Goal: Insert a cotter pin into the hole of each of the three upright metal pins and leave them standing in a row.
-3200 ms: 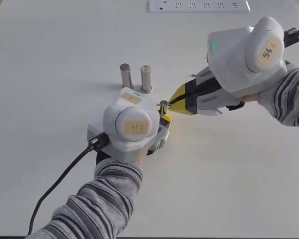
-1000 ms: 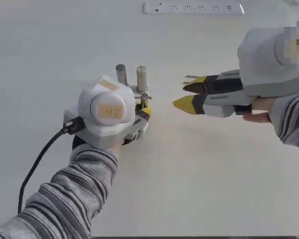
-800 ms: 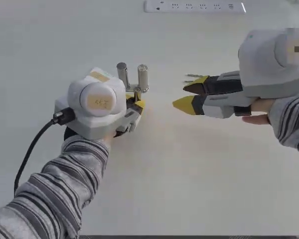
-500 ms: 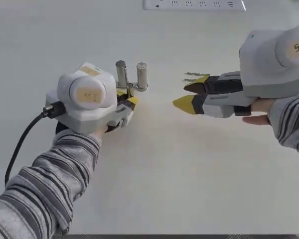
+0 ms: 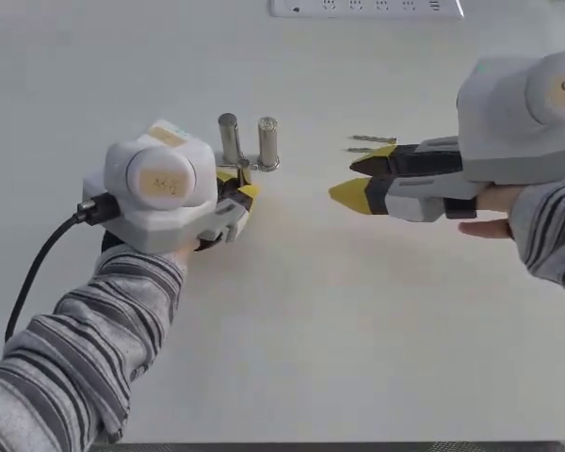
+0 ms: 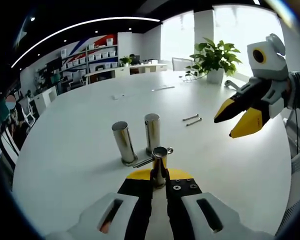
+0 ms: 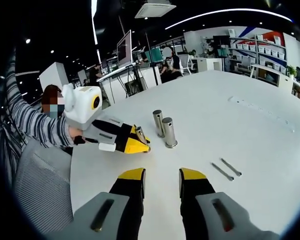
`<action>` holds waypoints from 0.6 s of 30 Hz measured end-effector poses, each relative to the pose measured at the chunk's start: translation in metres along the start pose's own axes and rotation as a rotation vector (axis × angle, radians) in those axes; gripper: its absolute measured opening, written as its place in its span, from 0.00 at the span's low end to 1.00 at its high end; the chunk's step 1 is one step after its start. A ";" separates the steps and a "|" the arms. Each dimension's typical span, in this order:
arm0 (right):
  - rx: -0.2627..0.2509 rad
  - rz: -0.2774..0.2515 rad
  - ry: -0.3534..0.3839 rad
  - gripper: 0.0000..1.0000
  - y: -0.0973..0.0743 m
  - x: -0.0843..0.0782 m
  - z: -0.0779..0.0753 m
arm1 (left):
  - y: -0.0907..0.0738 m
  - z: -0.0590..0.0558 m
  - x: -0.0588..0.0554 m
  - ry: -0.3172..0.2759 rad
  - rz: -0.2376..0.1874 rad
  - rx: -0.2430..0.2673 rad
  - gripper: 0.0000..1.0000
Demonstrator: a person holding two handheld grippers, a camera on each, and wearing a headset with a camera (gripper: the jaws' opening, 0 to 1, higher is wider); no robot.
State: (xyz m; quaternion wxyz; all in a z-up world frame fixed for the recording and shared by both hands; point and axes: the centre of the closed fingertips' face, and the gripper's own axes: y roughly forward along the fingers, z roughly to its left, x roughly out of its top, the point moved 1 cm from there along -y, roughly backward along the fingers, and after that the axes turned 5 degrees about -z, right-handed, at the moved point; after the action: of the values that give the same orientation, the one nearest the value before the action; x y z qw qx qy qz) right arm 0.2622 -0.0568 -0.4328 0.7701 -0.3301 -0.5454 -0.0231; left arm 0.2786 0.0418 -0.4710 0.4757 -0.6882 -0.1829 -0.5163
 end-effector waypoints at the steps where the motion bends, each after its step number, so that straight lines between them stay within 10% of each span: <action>1: 0.000 -0.001 0.001 0.23 0.000 0.000 0.000 | 0.000 0.000 0.000 0.000 0.000 0.003 0.05; 18: -0.012 -0.017 0.025 0.23 -0.001 0.004 -0.005 | -0.006 0.004 -0.010 -0.051 0.038 0.019 0.22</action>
State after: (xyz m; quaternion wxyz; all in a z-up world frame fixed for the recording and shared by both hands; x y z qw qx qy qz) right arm 0.2674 -0.0583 -0.4299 0.7747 -0.3297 -0.5383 -0.0368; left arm 0.2719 0.0506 -0.4772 0.4872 -0.6999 -0.1867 -0.4877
